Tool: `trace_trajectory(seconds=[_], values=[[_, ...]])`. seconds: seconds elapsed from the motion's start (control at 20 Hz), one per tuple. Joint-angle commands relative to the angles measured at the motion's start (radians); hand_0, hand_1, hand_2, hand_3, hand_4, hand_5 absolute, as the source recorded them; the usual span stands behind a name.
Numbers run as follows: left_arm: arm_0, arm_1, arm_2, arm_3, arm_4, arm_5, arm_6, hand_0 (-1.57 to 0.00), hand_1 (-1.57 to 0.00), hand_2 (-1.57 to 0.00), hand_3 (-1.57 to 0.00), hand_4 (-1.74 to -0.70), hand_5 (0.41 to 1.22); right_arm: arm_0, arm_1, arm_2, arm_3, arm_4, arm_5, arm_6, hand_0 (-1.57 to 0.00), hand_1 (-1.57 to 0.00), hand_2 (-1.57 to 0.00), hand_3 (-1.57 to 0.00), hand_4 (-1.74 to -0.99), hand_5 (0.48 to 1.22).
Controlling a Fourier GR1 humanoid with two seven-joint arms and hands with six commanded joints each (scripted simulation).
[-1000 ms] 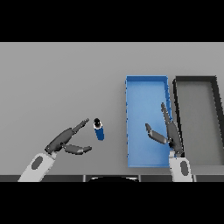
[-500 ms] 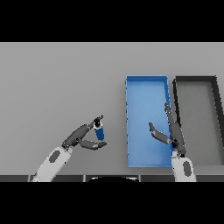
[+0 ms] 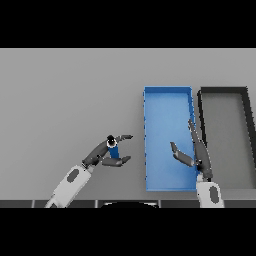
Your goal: Pick up the blue pipe and place it into the blue bin.
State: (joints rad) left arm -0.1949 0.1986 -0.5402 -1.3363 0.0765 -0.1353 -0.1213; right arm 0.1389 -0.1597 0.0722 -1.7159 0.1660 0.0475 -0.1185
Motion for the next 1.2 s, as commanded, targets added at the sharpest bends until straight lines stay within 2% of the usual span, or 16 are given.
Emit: trace_trajectory(seconds=[0.0, 0.1, 0.15, 0.2, 0.25, 0.4, 0.6, 0.65, 0.8, 1.1, 1.15], values=[[0.007, -0.015, 0.005, 0.011, 0.014, -0.001, -0.011, -0.12, -0.32, -0.49, -0.53, -1.28, 0.735, -0.003, -0.004, -0.006, 0.004, -0.005, 0.001, 0.002, 0.00, 0.00, 0.00, 0.00, -1.220, 0.656], [0.018, -0.022, 0.011, 0.014, 0.022, 0.007, -0.026, -0.60, -0.75, -0.87, -0.91, -1.44, 0.910, 0.000, -0.011, -0.007, 0.002, 0.003, -0.001, -0.004, 0.00, 0.00, 0.00, 0.00, -1.219, 0.657], [0.017, -0.028, 0.008, 0.010, 0.028, 0.004, -0.007, -0.80, -0.92, -1.01, -1.03, -1.50, 0.972, 0.000, -0.005, -0.003, 0.000, -0.001, 0.000, -0.007, 0.00, 0.00, 0.00, 0.00, -1.224, 0.658], [0.028, -0.027, -0.004, 0.005, 0.015, -0.001, -0.034, -0.95, -1.05, -1.12, -1.12, -1.54, 1.022, -0.007, -0.002, -0.005, 0.002, -0.008, 0.002, 0.005, 0.00, 0.00, 0.00, 0.00, -1.227, 0.660], [0.028, -0.040, -0.020, -0.008, 0.008, 0.007, -0.023, -1.07, -1.15, -1.21, -1.19, -1.58, 1.062, -0.016, 0.006, 0.002, 0.000, -0.008, 0.002, 0.017, 0.00, 0.00, 0.00, 0.00, -1.233, 0.660], [0.043, -0.035, -0.031, -0.023, -0.034, 0.039, -0.044, -1.32, -1.36, -1.39, -1.38, -1.51, 1.139, -0.021, 0.005, -0.004, 0.015, -0.013, 0.005, 0.024, 0.00, 0.00, 0.00, 0.00, -1.222, 0.646], [0.034, -0.058, -0.013, -0.063, -0.044, 0.053, -0.081, -1.47, -1.48, -1.50, -1.49, -1.48, 1.188, -0.034, 0.002, -0.015, 0.014, -0.029, 0.007, 0.033, 0.00, 0.00, 0.00, 0.00, -1.219, 0.628], [0.019, -0.069, -0.008, -0.081, -0.039, 0.055, -0.069, -1.49, -1.50, -1.51, -1.51, -1.47, 1.194, -0.027, 0.010, -0.009, 0.015, -0.029, 0.009, 0.020, 0.00, 0.00, 0.00, 0.00, -1.225, 0.630], [0.003, -0.077, 0.005, -0.134, -0.022, 0.042, -0.073, -1.53, -1.53, -1.54, -1.54, -1.47, 1.207, -0.040, 0.001, -0.008, 0.026, -0.007, 0.000, 0.034, 0.00, 0.00, 0.00, 0.00, -1.220, 0.638], [-0.052, -0.090, -0.005, -0.252, -0.017, -0.001, 0.016, -1.56, -1.56, -1.56, -1.56, -1.47, 1.217, -0.026, -0.010, -0.009, 0.029, 0.010, -0.003, -0.004, 0.00, 0.00, 0.00, 0.00, -1.170, 0.644], [-0.054, -0.094, -0.007, -0.253, -0.024, -0.004, 0.030, -1.56, -1.56, -1.56, -1.56, -1.47, 1.218, -0.029, -0.011, -0.009, 0.031, 0.013, -0.005, 0.005, 0.00, 0.00, 0.00, 0.00, -1.161, 0.644]])
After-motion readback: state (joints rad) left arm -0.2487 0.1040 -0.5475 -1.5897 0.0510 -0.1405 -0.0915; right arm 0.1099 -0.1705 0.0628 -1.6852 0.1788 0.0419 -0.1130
